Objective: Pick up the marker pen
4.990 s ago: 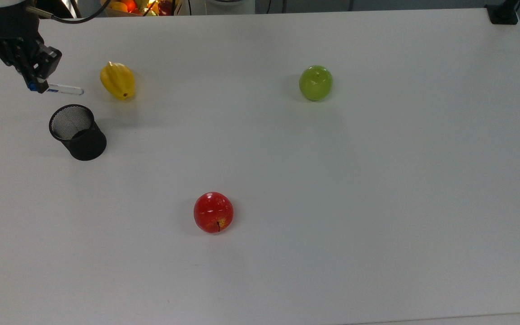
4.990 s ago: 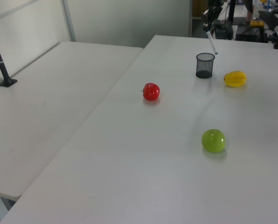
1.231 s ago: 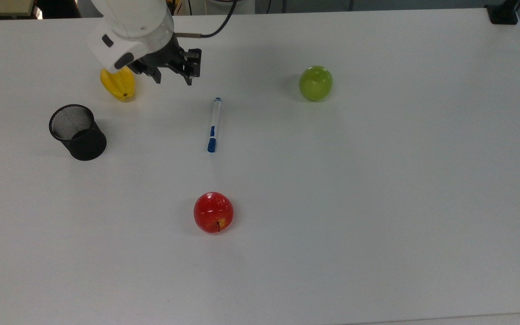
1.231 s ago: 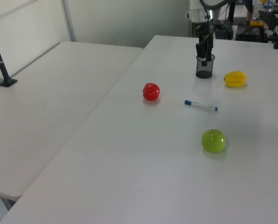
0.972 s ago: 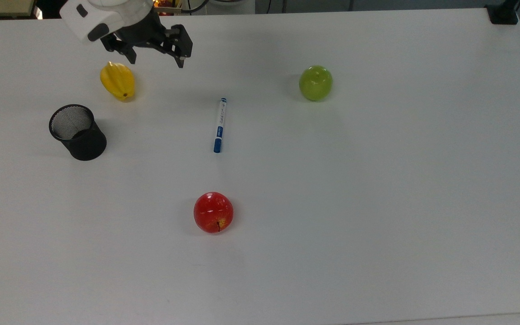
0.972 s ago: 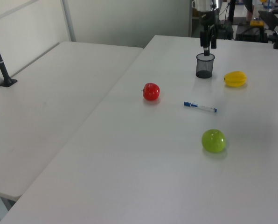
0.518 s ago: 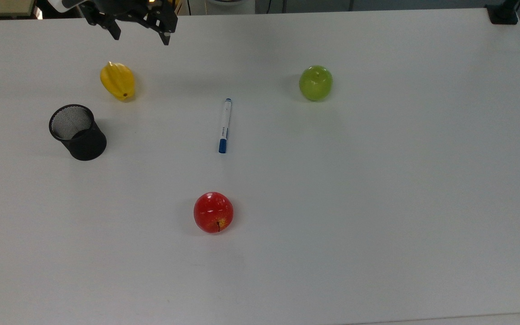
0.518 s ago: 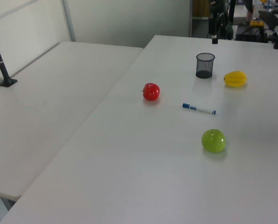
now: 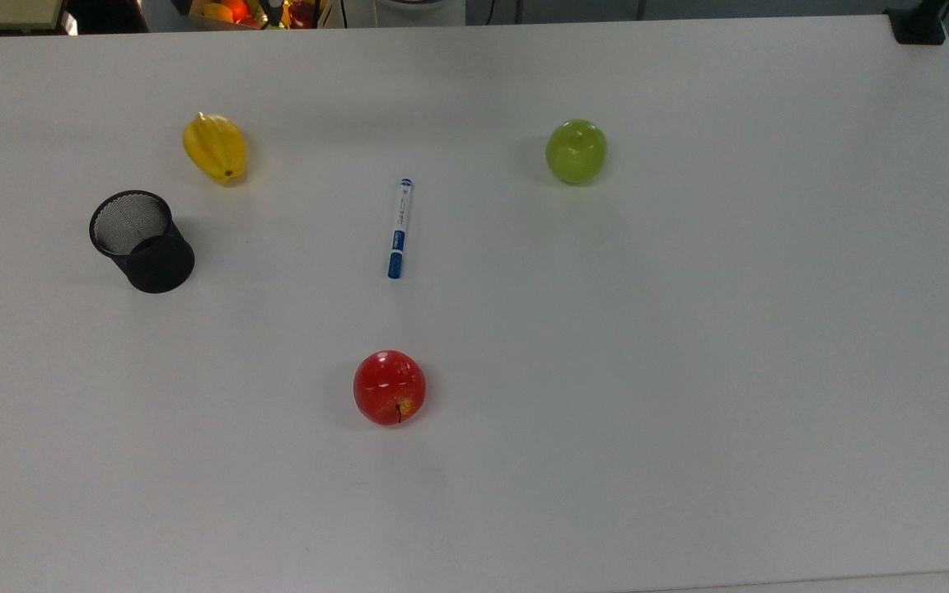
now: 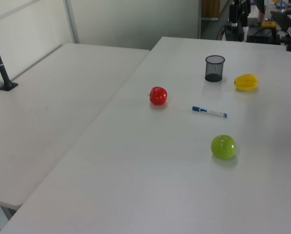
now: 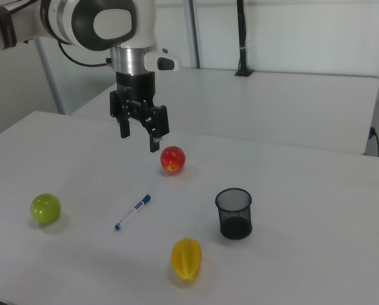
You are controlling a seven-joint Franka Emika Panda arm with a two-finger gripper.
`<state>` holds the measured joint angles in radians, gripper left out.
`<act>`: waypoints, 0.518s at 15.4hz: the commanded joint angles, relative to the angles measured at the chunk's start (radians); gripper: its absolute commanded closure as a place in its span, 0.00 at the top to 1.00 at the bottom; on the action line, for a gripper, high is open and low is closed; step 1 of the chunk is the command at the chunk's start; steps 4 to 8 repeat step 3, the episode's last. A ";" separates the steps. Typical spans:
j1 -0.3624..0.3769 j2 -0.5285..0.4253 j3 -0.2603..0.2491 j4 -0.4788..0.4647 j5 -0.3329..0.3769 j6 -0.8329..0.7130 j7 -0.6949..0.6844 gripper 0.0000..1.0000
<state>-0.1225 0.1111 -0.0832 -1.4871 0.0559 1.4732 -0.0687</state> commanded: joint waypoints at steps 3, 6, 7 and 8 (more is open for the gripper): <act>0.001 -0.031 0.000 -0.038 0.018 -0.008 0.006 1.00; 0.001 -0.031 0.000 -0.038 0.018 -0.008 0.006 1.00; 0.001 -0.031 0.000 -0.038 0.018 -0.008 0.006 1.00; 0.001 -0.031 0.000 -0.038 0.018 -0.008 0.006 1.00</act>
